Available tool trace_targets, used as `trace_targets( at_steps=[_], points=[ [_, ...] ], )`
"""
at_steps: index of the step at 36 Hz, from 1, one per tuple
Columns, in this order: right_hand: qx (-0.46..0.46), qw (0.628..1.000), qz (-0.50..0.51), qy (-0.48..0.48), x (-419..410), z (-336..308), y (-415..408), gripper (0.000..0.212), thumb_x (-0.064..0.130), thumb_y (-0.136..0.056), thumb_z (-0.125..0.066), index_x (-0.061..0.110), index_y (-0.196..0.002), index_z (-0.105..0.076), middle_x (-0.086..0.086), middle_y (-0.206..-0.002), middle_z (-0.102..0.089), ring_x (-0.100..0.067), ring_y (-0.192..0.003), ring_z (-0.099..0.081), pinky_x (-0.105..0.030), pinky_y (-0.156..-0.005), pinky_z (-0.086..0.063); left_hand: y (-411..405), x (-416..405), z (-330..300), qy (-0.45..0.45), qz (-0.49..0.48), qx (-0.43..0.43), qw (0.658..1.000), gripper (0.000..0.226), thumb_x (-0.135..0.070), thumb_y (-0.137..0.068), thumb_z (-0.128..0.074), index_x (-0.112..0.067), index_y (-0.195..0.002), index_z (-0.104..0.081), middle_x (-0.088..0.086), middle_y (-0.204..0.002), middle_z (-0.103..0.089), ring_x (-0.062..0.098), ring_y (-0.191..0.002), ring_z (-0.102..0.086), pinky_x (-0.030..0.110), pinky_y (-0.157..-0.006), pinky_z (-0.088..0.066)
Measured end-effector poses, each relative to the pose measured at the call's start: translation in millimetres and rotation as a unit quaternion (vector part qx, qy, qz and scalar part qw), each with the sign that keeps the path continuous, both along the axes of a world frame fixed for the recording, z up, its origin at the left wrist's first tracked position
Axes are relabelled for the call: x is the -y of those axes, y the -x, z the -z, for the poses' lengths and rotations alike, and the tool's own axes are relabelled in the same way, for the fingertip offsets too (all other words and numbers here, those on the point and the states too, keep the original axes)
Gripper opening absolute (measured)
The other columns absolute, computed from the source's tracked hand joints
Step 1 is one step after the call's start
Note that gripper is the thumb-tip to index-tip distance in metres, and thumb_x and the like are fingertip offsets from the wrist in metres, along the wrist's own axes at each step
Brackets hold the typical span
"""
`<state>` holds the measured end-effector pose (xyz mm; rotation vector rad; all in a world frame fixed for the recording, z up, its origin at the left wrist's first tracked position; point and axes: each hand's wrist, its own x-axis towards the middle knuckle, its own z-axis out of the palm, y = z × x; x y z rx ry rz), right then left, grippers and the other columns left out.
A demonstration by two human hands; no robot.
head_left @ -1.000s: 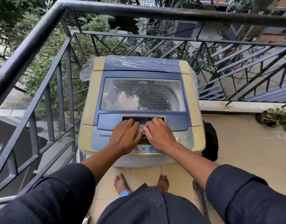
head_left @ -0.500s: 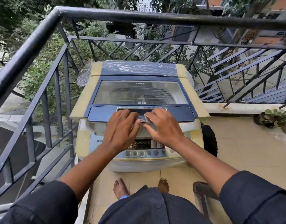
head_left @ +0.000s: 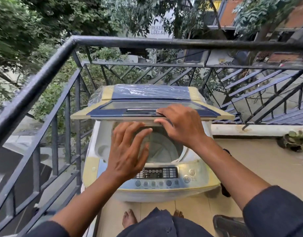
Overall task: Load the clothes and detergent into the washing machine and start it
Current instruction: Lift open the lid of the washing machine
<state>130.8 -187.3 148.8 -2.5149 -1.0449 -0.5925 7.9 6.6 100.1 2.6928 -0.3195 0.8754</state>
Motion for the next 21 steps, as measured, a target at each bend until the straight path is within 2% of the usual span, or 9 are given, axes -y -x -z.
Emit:
trace_targets(
  at_steps=[5, 10, 13, 16, 21],
  points=[
    [0.023, 0.999, 0.021, -0.035, -7.3, -13.2, -14.7, 0.03, 0.046, -0.096, -0.066, 0.021, -0.11, -0.075, -0.001, -0.092, -0.075, -0.028, -0.082, -0.07, -0.038, -0.066, -0.055, -14.8, 0.8, 1.1, -0.051, -0.031, -0.032, 0.998, 0.075, -0.032, -0.089, -0.067, -0.007, -0.157, -0.044, 0.016, -0.164, -0.039, 0.039, -0.154, -0.033, 0.063, -0.124, -0.025],
    [0.048, 0.995, 0.052, -0.068, -15.8, -20.1, -26.3, 0.029, 0.045, -0.095, -0.066, 0.02, -0.107, -0.075, -0.001, -0.093, -0.075, -0.031, -0.087, -0.07, -0.042, -0.072, -0.052, -36.5, 0.4, -0.1, -0.087, -0.056, -0.03, 0.994, 0.086, -0.037, -0.092, -0.064, -0.007, -0.164, -0.026, 0.014, -0.172, -0.022, 0.034, -0.161, -0.014, 0.064, -0.127, -0.015],
    [0.08, 0.988, 0.076, -0.106, -20.6, -24.1, -22.1, 0.025, 0.033, -0.094, -0.069, 0.016, -0.111, -0.074, -0.002, -0.112, -0.074, -0.03, -0.103, -0.067, -0.045, -0.088, -0.051, -46.3, 1.9, -2.1, -0.078, -0.064, -0.027, 0.995, 0.085, -0.041, -0.095, -0.062, -0.007, -0.164, -0.025, 0.014, -0.172, -0.021, 0.035, -0.161, -0.014, 0.064, -0.127, -0.016],
    [0.114, 0.982, 0.074, -0.132, -23.3, -19.9, -5.1, 0.029, 0.018, -0.094, -0.065, 0.011, -0.122, -0.072, -0.009, -0.133, -0.067, -0.034, -0.123, -0.061, -0.048, -0.104, -0.046, -56.0, 3.0, -5.7, -0.075, -0.067, -0.017, 0.995, 0.084, -0.044, -0.098, -0.06, -0.007, -0.164, -0.024, 0.014, -0.172, -0.021, 0.035, -0.161, -0.014, 0.064, -0.126, -0.019],
    [0.13, 0.985, 0.064, -0.089, -20.8, 5.7, 13.4, 0.045, 0.025, -0.092, -0.068, 0.014, -0.135, -0.068, -0.015, -0.149, -0.055, -0.038, -0.135, -0.051, -0.053, -0.112, -0.038, -70.4, -0.1, -13.1, -0.072, -0.069, -0.01, 0.995, 0.081, -0.047, -0.103, -0.054, -0.008, -0.165, -0.02, 0.011, -0.174, -0.015, 0.033, -0.162, -0.009, 0.062, -0.127, -0.018]
  ],
)
